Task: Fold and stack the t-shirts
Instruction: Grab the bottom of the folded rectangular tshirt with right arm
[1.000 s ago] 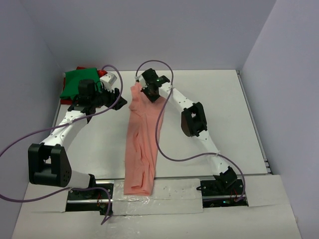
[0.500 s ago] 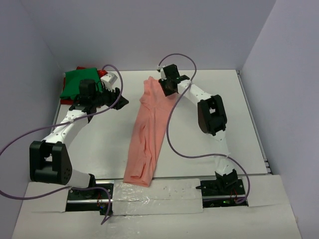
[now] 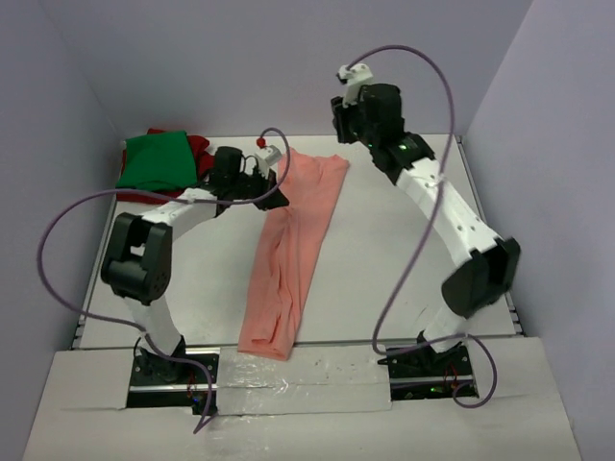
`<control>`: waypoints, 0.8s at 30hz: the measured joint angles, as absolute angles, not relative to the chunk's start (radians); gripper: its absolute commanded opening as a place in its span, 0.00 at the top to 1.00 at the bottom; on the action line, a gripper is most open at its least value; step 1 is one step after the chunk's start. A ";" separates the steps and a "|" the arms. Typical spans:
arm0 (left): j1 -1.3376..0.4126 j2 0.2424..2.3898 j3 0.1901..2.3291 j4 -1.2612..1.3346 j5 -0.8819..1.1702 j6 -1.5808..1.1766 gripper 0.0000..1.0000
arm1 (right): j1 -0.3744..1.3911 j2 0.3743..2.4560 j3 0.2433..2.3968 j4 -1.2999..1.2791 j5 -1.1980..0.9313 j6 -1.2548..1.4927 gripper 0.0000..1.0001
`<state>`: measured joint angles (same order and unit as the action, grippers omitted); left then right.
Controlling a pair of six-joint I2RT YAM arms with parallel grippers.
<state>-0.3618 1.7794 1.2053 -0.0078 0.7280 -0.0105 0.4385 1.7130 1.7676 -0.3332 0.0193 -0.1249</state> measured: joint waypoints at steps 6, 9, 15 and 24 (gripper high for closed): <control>-0.435 1.995 1.398 -0.058 0.712 0.020 1.00 | 0.326 1.394 1.568 -0.347 0.038 -0.122 0.62; -0.471 2.073 1.494 -0.097 0.689 0.042 1.00 | 0.277 1.277 1.481 -0.371 0.053 -0.121 0.62; -0.525 2.227 1.700 -0.256 0.614 0.068 1.00 | 0.260 1.182 1.427 -0.438 0.065 -0.125 0.62; -0.524 2.228 1.654 -0.395 0.424 0.055 1.00 | 0.224 1.098 1.376 -0.505 0.083 -0.138 0.62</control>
<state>-0.5240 2.2284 1.6543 -0.3946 0.4236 0.0547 0.2241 1.0985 1.3758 -0.5049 0.0834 -0.1375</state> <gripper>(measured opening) 0.010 0.381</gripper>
